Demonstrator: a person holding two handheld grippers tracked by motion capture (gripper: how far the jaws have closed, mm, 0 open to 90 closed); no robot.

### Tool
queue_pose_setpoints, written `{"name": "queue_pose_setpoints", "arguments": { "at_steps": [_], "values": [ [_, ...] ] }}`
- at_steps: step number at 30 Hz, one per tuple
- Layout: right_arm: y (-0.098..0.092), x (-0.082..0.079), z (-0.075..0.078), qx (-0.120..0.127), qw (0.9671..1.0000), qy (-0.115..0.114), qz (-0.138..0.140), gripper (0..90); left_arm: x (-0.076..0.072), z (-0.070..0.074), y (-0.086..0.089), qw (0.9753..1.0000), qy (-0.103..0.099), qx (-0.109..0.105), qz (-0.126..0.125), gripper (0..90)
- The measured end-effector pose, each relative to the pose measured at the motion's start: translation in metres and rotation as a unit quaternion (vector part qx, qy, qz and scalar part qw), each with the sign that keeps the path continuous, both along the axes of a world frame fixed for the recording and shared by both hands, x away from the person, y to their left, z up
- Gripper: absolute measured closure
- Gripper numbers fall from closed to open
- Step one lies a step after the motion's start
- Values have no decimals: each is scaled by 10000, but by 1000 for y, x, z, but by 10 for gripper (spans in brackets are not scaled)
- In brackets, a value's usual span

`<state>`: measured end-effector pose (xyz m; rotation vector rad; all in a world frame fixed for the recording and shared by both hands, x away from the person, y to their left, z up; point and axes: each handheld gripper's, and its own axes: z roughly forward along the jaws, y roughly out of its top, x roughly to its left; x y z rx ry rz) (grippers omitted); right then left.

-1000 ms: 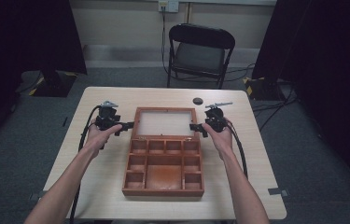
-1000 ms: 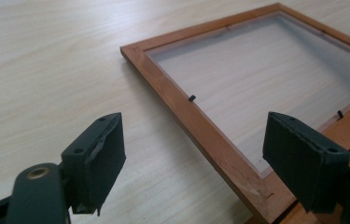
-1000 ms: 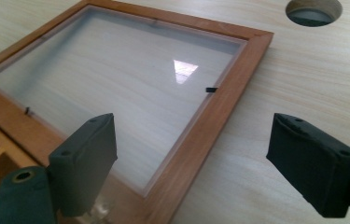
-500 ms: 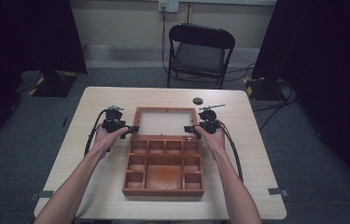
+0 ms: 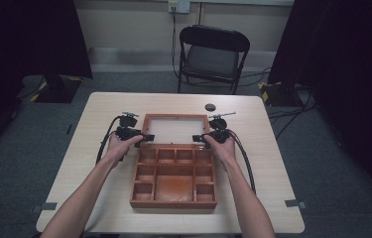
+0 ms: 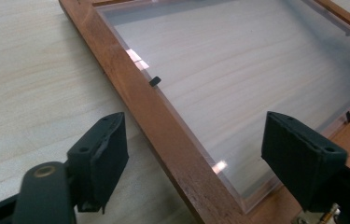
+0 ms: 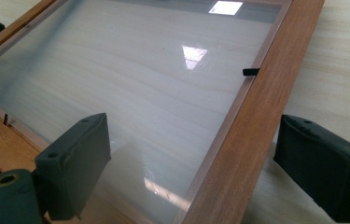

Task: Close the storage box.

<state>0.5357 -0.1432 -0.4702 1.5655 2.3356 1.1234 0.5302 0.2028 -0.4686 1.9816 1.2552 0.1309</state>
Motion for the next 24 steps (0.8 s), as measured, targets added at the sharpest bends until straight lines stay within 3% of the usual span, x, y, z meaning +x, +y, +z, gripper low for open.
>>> {"name": "queue_pose_setpoints", "arguments": {
  "at_steps": [8, 15, 17, 24],
  "values": [
    [2, 3, -4, 91, 9999, 100, -20, 46, 4, -5, -4, 9997, 159, -196, 21, 169],
    [7, 5, -9, 233, 9996, 182, -26, 3, 5, -3, -6, 9999, 132, -53, 2, 153],
    [7, 6, -9, 248, 9995, 190, -37, 2, 6, -4, -5, 9994, 280, -188, 28, 153],
    [7, 6, -8, 226, 9995, 224, -25, 6, 9, -5, -5, 9991, 377, -203, 10, 146]
  ]
}}
